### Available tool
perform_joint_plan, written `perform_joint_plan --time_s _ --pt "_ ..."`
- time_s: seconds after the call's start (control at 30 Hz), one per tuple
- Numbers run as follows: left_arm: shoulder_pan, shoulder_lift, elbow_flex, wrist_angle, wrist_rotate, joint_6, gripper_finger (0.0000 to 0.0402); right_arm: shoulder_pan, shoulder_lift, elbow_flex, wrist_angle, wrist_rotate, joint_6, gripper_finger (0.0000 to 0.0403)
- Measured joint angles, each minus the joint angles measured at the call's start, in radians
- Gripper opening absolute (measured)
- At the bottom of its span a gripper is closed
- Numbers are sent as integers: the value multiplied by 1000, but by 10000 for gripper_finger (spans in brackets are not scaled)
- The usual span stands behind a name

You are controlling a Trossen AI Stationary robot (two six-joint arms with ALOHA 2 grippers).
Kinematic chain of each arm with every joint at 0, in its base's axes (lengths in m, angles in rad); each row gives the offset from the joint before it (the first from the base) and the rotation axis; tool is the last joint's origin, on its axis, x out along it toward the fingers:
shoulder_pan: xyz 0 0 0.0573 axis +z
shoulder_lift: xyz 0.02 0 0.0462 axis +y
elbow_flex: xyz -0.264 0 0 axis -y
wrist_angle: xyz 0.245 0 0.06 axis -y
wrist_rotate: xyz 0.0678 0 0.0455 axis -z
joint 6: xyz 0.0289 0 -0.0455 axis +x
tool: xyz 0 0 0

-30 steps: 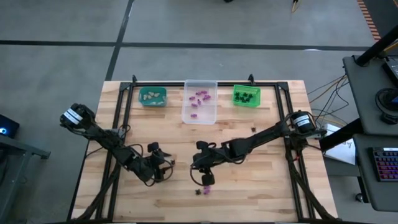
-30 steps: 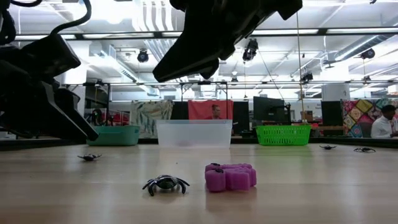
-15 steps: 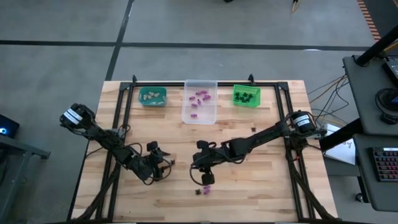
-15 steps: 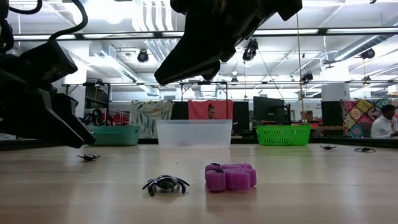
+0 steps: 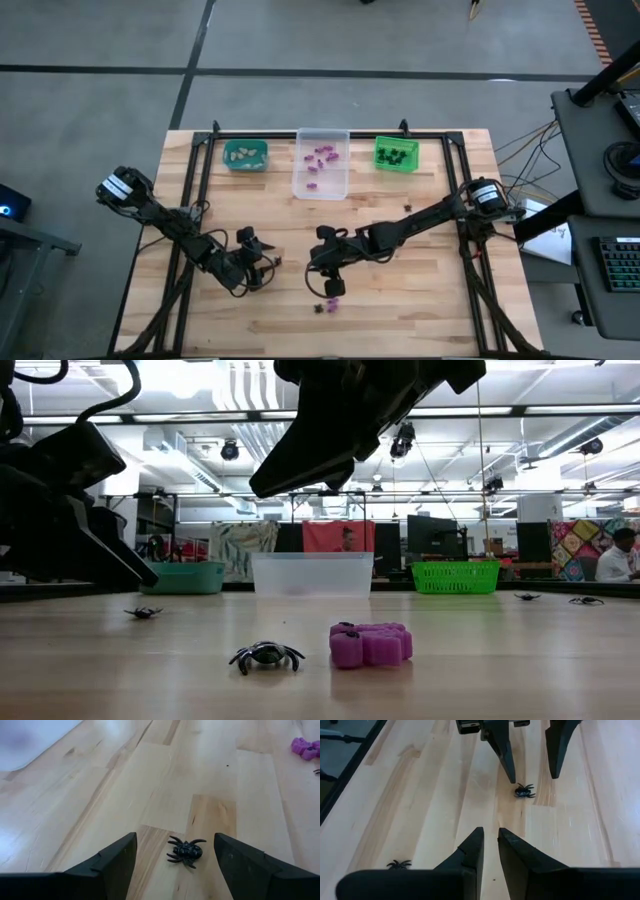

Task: Sort Halloween decoration
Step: Put the black spider toy into the green bin

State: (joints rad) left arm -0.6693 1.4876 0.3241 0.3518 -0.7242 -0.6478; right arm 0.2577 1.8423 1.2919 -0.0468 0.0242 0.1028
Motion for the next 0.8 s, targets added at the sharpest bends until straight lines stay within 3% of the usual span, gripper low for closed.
perform_joint_plan --time_s 0.4,0.8 --pt "0 5 0 39 0 7 249 0 1 -3 0 0 -2 52" --pt "-4 212 6 165 -14 -48 249 0 1 -3 0 0 1 52"
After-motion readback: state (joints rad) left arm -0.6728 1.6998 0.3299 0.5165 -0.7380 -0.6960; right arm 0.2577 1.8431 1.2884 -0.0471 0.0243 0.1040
